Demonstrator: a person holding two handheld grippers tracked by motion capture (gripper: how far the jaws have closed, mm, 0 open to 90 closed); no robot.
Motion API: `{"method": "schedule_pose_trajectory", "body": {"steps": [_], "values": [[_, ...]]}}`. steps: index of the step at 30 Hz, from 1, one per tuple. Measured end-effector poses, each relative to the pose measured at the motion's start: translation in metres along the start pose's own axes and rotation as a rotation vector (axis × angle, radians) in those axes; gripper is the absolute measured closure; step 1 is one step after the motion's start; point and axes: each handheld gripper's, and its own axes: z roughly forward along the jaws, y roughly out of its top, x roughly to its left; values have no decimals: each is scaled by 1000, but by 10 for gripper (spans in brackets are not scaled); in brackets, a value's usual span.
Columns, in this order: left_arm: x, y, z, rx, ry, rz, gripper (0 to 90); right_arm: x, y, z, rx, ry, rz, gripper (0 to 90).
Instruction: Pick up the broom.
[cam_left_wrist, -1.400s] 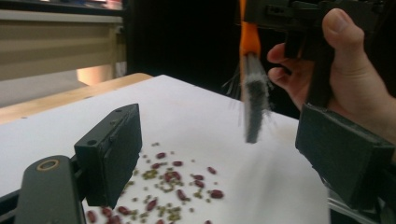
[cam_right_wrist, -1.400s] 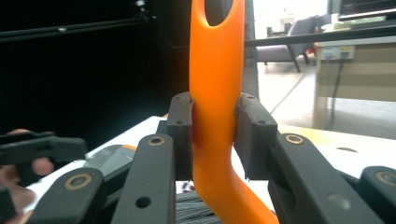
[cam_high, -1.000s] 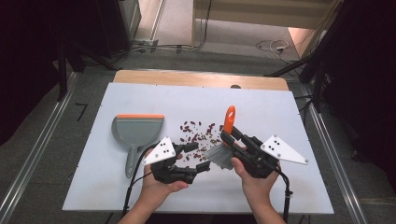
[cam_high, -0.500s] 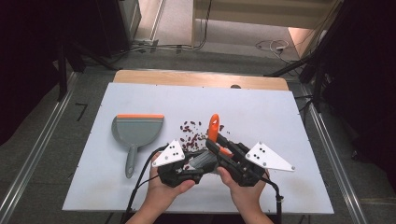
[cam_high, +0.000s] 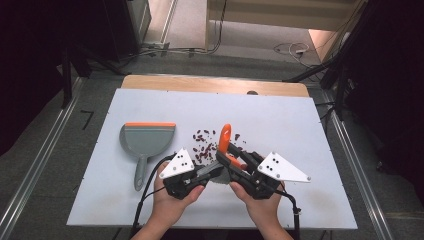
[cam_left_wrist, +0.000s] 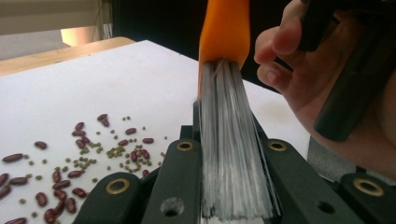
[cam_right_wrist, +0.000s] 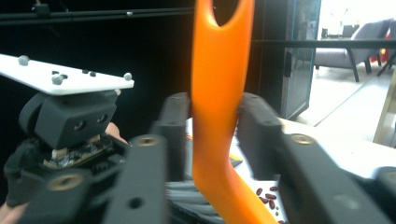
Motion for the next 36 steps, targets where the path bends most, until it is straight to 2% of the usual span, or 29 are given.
{"method": "schedule_pose_trajectory", "body": {"steps": [2, 4, 10, 12, 13, 14, 16, 17, 18, 20, 23, 24, 26, 28, 30, 32, 36], "values": [[4, 0, -4, -4, 1, 3, 848, -2, 2, 0, -14, 16, -36, 432], [8, 1, -8, -11, -9, 1, 849, -4, 3, 0, -23, 3, -78, 358], [19, 3, -18, -13, -37, 15, 850, -20, 10, -5, 38, 52, -38, 274], [25, 3, -25, -12, -61, 33, 849, -27, 11, -8, 58, 65, -18, 269], [25, 3, -25, -12, -61, 33, 849, -31, 11, -9, 63, 72, -13, 269], [31, 3, -29, -20, -84, 26, 849, -34, 11, -10, 73, 74, -3, 269], [34, 3, -31, -24, -96, 18, 849, -37, 11, -11, 77, 83, -1, 270], [37, 3, -35, -15, -92, 30, 849, -42, 10, -11, 102, 107, 0, 270], [37, 3, -35, -15, -92, 30, 849, -42, 10, -11, 102, 107, 0, 270], [42, 3, -43, -9, -117, 44, 849, -49, 7, -10, 149, 177, 5, 292], [44, 4, -50, -14, -176, 84, 849, -55, 4, -8, 197, 242, 10, 347], [44, 4, -50, -14, -176, 84, 849, -55, 3, -7, 211, 262, 7, 350], [44, 5, -53, 2, -222, 110, 849, -56, 1, -6, 237, 291, -3, 350], [43, 5, -53, 10, -244, 123, 849, -54, -2, -5, 258, 326, -16, 392], [43, 4, -53, 16, -264, 127, 849, -53, -4, -3, 284, 382, -20, 443], [42, 4, -53, 15, -291, 125, 849, -50, -7, 0, 304, 429, -26, 458], [42, 6, -54, 11, -321, 128, 849, -44, -12, 5, 349, 484, -46, 449]]}}
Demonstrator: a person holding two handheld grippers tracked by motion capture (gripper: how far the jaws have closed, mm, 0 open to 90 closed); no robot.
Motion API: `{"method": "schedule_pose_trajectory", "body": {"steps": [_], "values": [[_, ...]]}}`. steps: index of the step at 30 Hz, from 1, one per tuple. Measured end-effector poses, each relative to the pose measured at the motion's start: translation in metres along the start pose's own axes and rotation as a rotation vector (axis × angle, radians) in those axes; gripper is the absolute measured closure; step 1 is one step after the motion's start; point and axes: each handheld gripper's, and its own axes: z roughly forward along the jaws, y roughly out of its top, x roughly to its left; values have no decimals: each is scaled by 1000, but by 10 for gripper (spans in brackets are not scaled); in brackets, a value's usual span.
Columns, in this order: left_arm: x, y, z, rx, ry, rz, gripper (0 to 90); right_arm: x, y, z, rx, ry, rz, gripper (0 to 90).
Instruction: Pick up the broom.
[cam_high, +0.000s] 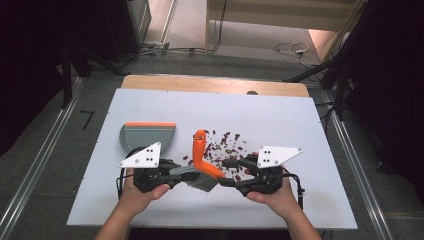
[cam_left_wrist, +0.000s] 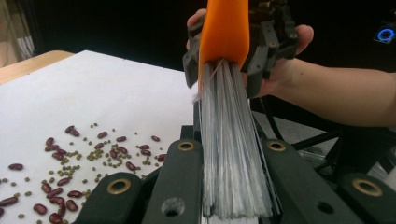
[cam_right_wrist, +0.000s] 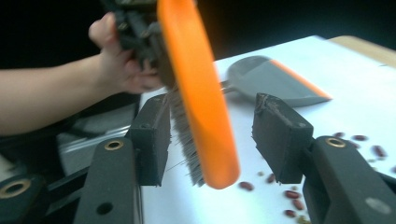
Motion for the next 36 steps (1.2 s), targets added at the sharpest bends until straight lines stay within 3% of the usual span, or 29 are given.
{"method": "schedule_pose_trajectory", "body": {"steps": [13, 21, 33, 36], "values": [[-4, 1, 5, 8, -105, 10, 848, 4, -4, 15, 60, 123, -1, 560], [-3, 1, 7, 11, -144, 2, 848, 2, -5, 17, 65, 194, 13, 618], [0, -2, 9, 12, -171, -20, 838, 7, -5, 18, 78, 201, -16, 685], [2, -4, 8, 0, -201, -35, 817, 9, -4, 18, 84, 191, -26, 687]]}}
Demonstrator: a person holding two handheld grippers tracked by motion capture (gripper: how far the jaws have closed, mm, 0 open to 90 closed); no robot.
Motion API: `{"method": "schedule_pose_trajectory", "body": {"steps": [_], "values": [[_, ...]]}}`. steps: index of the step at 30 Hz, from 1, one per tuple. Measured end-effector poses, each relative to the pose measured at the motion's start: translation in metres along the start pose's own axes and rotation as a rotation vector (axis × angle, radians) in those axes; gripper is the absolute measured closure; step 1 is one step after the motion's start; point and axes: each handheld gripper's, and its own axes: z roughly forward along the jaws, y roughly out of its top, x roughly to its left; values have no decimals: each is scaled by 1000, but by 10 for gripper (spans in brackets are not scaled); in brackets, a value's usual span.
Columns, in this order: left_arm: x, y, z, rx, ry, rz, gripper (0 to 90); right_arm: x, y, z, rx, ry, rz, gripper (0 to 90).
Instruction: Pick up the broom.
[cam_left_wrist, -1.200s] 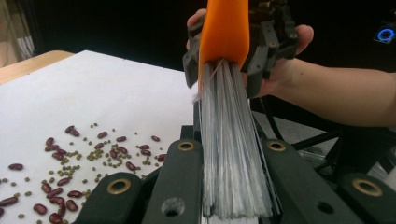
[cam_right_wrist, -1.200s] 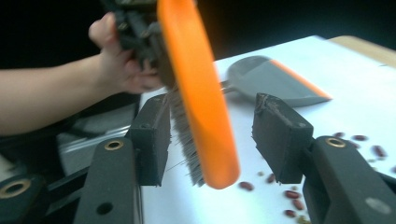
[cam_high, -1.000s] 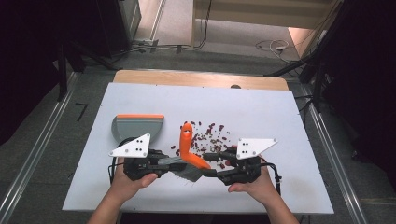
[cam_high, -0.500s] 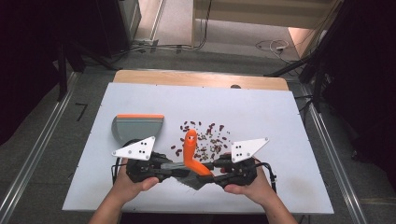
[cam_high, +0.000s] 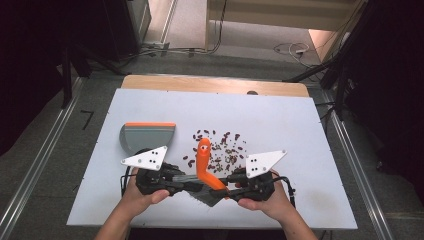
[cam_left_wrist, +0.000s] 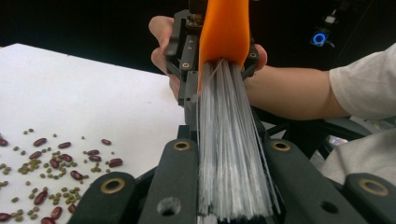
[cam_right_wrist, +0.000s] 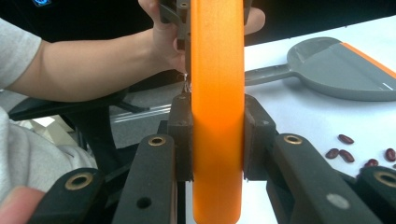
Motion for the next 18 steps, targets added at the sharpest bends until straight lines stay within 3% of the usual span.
{"method": "schedule_pose_trajectory", "body": {"steps": [3, 6, 9, 11, 12, 15, 18], "values": [[0, -1, 0, -16, -4, -4, 764, 1, 1, 0, -2, -3, -6, 688], [0, 0, -5, -53, 20, -14, 618, 2, 1, -2, -2, -31, 0, 688], [0, 0, -10, -70, 106, -24, 413, 0, 1, -3, -1, -45, 14, 689], [2, -3, -15, -79, 155, -30, 379, -2, 1, -4, 1, -66, 20, 689], [2, -3, -15, -79, 155, -30, 338, -2, 1, -4, 6, -79, 25, 689], [4, -5, -19, -82, 222, -52, 218, -5, 1, -6, 16, -133, 44, 689], [5, -6, -21, -79, 246, -56, 102, -8, 1, -9, 21, -189, 66, 689]]}}
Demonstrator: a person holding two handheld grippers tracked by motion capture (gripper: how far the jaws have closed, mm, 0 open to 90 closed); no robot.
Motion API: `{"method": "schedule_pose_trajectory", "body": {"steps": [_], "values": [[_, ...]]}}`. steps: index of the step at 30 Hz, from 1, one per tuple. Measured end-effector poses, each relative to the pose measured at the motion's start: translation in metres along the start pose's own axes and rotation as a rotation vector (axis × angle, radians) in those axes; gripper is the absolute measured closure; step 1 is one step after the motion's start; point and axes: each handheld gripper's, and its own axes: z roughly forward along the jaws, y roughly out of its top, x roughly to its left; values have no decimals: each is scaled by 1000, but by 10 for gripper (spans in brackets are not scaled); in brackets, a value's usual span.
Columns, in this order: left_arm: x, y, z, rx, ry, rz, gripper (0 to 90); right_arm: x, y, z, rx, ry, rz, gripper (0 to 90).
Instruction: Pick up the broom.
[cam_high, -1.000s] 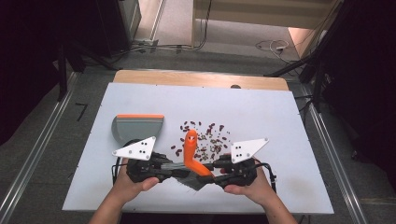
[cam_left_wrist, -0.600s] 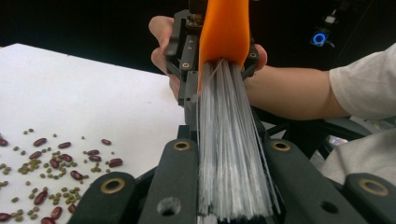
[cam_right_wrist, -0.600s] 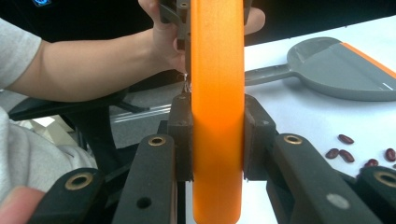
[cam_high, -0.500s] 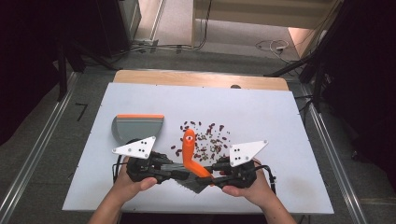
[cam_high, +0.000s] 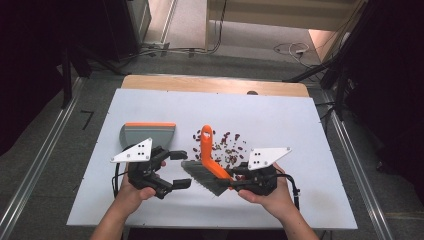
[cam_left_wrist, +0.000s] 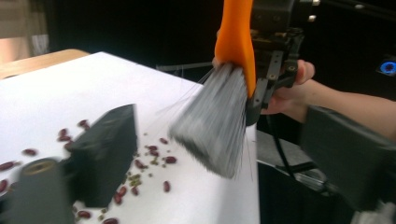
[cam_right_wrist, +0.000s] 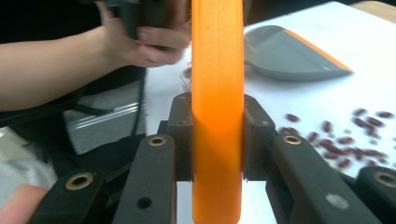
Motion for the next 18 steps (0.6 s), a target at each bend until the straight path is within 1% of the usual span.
{"method": "schedule_pose_trajectory", "body": {"steps": [1, 3, 4, 5, 6, 7, 8, 10, 11, 13, 17, 18], "values": [[2, -1, -2, -1, 33, -3, 79, -2, 0, -1, 0, -16, 7, 690], [4, -2, -5, -7, 60, -7, 28, -4, -1, -4, 0, -56, 27, 689], [4, -2, -5, -7, 60, -7, 17, -6, -1, -6, 4, -76, 39, 689], [4, -3, -7, -13, 73, -8, 3, -7, -2, -7, 3, -92, 46, 689], [6, -4, -10, -24, 98, -12, 3, -9, -2, -9, 4, -112, 52, 689], [6, -4, -10, -24, 98, -12, 2, -10, -3, -11, 2, -131, 60, 689], [6, -4, -12, -29, 113, -11, 2, -10, -3, -11, 2, -131, 60, 689], [8, -6, -16, -46, 141, -20, 2, -14, -3, -15, 2, -162, 70, 689], [9, -6, -18, -50, 153, -22, 2, -17, -4, -18, 0, -188, 81, 689], [10, -8, -21, -55, 171, -23, 2, -20, -5, -21, -1, -201, 93, 689], [11, -11, -27, -45, 205, -21, 2, -26, -7, -26, 0, -256, 107, 689], [11, -12, -28, -43, 219, -17, 2, -27, -8, -27, -1, -272, 118, 689]]}}
